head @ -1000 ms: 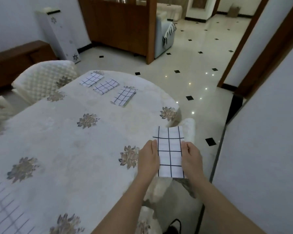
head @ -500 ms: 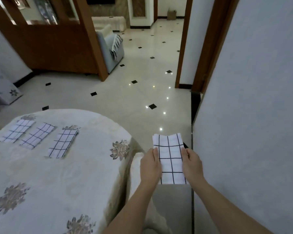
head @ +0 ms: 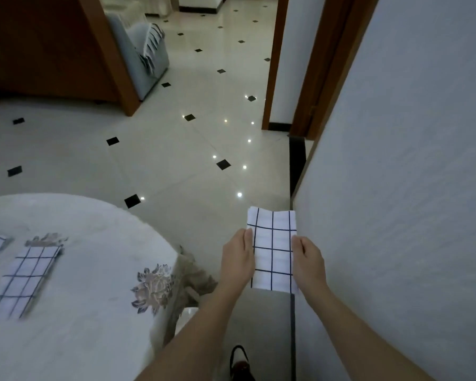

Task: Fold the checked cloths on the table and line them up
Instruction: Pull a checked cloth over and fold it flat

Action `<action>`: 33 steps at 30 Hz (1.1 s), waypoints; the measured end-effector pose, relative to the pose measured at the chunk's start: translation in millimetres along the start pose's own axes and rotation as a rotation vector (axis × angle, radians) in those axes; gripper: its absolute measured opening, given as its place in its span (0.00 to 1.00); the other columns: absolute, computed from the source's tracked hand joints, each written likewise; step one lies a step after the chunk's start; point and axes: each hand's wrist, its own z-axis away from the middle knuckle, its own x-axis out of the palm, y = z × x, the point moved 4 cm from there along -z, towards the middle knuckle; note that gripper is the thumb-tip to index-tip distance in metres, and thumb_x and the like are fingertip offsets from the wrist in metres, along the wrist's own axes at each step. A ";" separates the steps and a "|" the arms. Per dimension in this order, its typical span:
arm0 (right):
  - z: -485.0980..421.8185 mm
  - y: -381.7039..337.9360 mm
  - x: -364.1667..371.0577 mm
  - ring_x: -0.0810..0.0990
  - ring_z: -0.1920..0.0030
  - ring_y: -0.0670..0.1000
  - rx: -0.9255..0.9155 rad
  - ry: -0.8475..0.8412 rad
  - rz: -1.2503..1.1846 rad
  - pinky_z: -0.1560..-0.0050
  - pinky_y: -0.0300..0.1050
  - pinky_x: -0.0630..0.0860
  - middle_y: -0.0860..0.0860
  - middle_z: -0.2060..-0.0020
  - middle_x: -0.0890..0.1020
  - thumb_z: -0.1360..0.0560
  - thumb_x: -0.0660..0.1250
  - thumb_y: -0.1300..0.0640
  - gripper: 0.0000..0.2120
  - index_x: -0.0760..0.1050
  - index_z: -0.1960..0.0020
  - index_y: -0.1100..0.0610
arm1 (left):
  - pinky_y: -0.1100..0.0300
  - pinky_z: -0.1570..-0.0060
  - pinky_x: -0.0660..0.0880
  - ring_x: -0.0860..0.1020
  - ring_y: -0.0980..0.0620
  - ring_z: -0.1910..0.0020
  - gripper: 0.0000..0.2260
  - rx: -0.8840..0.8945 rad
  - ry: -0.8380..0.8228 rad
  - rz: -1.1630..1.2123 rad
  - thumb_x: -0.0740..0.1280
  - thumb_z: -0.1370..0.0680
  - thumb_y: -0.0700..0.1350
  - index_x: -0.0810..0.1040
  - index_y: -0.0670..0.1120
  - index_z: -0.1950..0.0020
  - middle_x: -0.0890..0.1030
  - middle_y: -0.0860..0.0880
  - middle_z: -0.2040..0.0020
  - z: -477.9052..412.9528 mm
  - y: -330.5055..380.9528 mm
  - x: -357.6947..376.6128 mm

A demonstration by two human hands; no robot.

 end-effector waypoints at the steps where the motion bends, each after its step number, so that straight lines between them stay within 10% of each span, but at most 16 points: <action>1: -11.9 -5.8 3.6 0.75 0.61 0.47 0.005 0.007 -0.002 0.63 0.42 0.70 0.50 0.62 0.78 0.16 0.57 0.52 0.15 0.73 0.58 0.56 | 0.68 0.68 0.64 0.70 0.59 0.66 0.17 -0.001 -0.004 0.011 0.53 0.14 0.50 0.67 0.50 0.63 0.73 0.53 0.64 -12.9 1.2 -0.1; 33: -384.4 -188.5 206.7 0.72 0.66 0.47 -0.170 -0.454 0.103 0.64 0.44 0.69 0.49 0.67 0.75 0.16 0.57 0.52 0.17 0.69 0.63 0.53 | 0.54 0.61 0.75 0.77 0.51 0.62 0.19 -0.322 0.444 0.200 0.54 0.15 0.53 0.74 0.43 0.57 0.79 0.48 0.62 -382.7 -4.2 -56.6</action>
